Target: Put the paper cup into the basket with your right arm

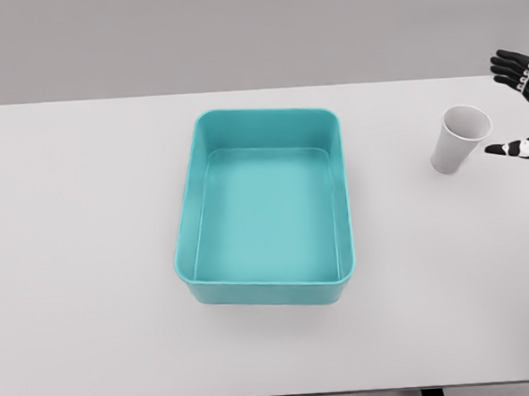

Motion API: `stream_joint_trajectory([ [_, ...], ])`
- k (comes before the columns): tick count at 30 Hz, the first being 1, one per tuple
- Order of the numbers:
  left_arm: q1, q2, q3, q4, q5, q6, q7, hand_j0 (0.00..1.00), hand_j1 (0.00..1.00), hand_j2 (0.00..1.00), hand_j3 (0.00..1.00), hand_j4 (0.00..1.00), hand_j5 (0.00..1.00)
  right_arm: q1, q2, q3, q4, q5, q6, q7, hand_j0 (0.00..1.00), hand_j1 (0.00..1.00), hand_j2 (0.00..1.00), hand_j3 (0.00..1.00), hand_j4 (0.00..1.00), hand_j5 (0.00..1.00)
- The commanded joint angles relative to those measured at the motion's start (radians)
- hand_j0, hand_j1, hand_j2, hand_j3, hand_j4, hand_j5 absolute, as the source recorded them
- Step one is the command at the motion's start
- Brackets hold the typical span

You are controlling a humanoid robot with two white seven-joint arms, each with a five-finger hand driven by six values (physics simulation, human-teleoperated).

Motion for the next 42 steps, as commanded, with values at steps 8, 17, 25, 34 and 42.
stream_joint_trajectory([
  [8, 0.0, 0.0, 0.0, 0.0, 0.0, 0.0, 0.0, 1.0, 1.0, 1.0, 1.0, 1.0, 1.0, -0.009, 0.085, 0.004, 0.133, 0.109, -0.014, -0.001, 1.0, 1.0, 1.0, 1.0, 1.0, 1.0],
  [17, 0.0, 0.0, 0.0, 0.0, 0.0, 0.0, 0.0, 1.0, 1.0, 1.0, 1.0, 1.0, 1.0, -0.044, 0.142, 0.021, 0.239, 0.178, -0.022, -0.001, 1.0, 1.0, 1.0, 1.0, 1.0, 1.0],
  [25, 0.0, 0.0, 0.0, 0.0, 0.0, 0.0, 0.0, 1.0, 1.0, 1.0, 1.0, 1.0, 1.0, -0.121, 0.19, 0.07, 0.312, 0.187, -0.022, -0.001, 1.0, 1.0, 1.0, 1.0, 1.0, 1.0],
  [34, 0.0, 0.0, 0.0, 0.0, 0.0, 0.0, 0.0, 1.0, 1.0, 1.0, 1.0, 1.0, 1.0, -0.147, 0.211, 0.102, 0.358, 0.195, -0.022, -0.001, 1.0, 1.0, 1.0, 1.0, 1.0, 1.0],
  [42, 0.0, 0.0, 0.0, 0.0, 0.0, 0.0, 0.0, 1.0, 1.0, 1.0, 1.0, 1.0, 1.0, -0.183, 0.237, 0.13, 0.384, 0.194, -0.022, -0.004, 1.0, 1.0, 1.0, 1.0, 1.0, 1.0],
])
